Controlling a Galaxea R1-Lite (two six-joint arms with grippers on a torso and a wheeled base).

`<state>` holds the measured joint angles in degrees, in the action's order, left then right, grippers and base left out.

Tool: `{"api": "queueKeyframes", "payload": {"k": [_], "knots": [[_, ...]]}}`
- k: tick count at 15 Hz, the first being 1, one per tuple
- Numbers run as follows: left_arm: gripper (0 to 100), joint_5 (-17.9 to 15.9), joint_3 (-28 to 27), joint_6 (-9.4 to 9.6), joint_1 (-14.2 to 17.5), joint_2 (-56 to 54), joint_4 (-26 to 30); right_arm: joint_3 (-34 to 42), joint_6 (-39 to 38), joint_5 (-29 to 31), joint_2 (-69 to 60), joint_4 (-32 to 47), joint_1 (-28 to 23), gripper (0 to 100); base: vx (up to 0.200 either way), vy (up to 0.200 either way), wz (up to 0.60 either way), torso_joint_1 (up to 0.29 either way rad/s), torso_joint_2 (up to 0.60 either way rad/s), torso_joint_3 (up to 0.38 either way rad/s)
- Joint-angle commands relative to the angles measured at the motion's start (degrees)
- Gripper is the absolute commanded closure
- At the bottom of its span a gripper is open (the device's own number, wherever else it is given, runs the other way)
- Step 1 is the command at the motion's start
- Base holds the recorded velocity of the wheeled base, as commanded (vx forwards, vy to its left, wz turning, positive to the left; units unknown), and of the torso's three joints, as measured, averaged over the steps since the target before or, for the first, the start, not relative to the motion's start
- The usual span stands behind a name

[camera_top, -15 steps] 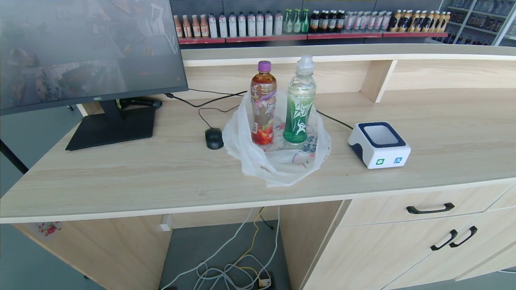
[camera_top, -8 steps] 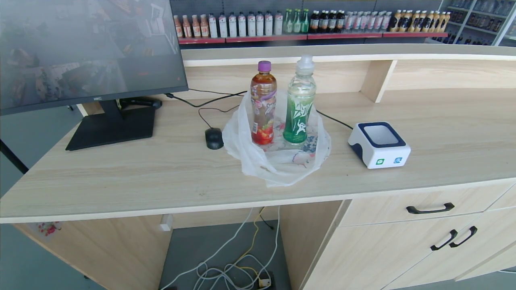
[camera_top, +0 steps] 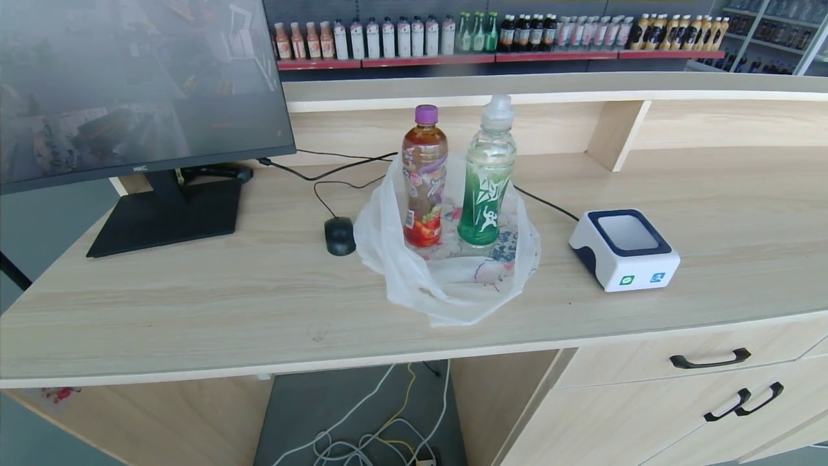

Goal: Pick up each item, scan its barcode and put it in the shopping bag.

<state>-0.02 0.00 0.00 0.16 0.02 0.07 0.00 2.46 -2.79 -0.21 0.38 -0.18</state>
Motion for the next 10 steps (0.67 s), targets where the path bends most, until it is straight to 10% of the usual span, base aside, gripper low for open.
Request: {"api": "queueKeyframes", "payload": {"k": [1,10], "knots": [[0,0.02,0.00,-0.09,0.02,-0.02,0.01,0.00,0.17,-0.02,0.21,-0.03,0.01,0,0.000,0.000,0.00,0.000,0.00,0.000],[0,0.02,0.00,-0.18,0.02,-0.02,0.01,0.00,-0.18,-0.02,0.21,-0.03,0.01,0,0.000,-0.200,0.00,0.001,0.00,0.003]]}}
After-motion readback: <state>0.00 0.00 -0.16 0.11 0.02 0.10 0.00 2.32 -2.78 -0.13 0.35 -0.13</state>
